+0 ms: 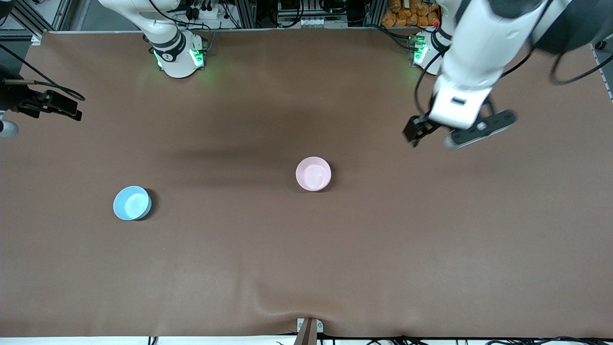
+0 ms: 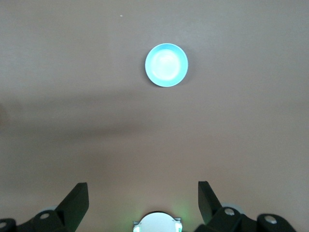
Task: Stack pink and blue bowls on white bowl
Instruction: 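Raise the left gripper away while the right gripper reaches the blue bowl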
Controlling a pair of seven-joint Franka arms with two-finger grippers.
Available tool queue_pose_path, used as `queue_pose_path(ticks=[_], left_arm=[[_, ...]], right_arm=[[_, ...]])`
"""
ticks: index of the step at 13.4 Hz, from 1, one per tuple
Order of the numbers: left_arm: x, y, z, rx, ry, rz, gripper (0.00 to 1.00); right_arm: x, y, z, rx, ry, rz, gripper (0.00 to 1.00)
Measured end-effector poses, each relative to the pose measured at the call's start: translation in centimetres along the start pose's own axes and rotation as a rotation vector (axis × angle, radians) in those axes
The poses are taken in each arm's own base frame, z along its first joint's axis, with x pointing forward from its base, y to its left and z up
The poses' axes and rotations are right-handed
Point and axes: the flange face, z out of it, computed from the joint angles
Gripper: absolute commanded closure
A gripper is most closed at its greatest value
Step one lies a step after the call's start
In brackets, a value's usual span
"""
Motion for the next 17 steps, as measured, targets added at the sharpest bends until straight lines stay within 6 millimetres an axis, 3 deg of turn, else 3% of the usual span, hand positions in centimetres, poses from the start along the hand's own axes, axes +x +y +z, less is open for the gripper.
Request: queue_pose_path(ticks=[2, 6, 8, 10, 14, 17], left_arm=[[2.0, -3.1, -1.4, 0.003, 0.012, 0.036, 0.00], [5.2, -9.1, -2.3, -0.031, -0.020, 0.132, 0.00], [6.2, -11.9, -2.4, -0.042, -0.045, 0.177, 0.00], [7.2, -14.0, -2.4, -0.056, -0.053, 0.199, 0.00], [7.4, -15.0, -2.9, -0.059, -0.045, 0.214, 0.00], [8.1, -16.5, -2.7, -0.058, -0.045, 0.239, 0.00]], right_arm=[[0.4, 0.4, 0.3, -0.061, -0.002, 0.005, 0.00], [1.1, 0.7, 1.1, -0.139, -0.014, 0.006, 0.00], [3.2, 1.0, 4.1, -0.136, -0.066, 0.010, 0.00], [5.5, 2.7, 7.0, -0.130, -0.106, 0.035, 0.00], [9.3, 6.9, 10.5, -0.104, -0.046, 0.088, 0.00], [11.9, 9.5, 16.2, -0.062, -0.096, 0.121, 0.00]])
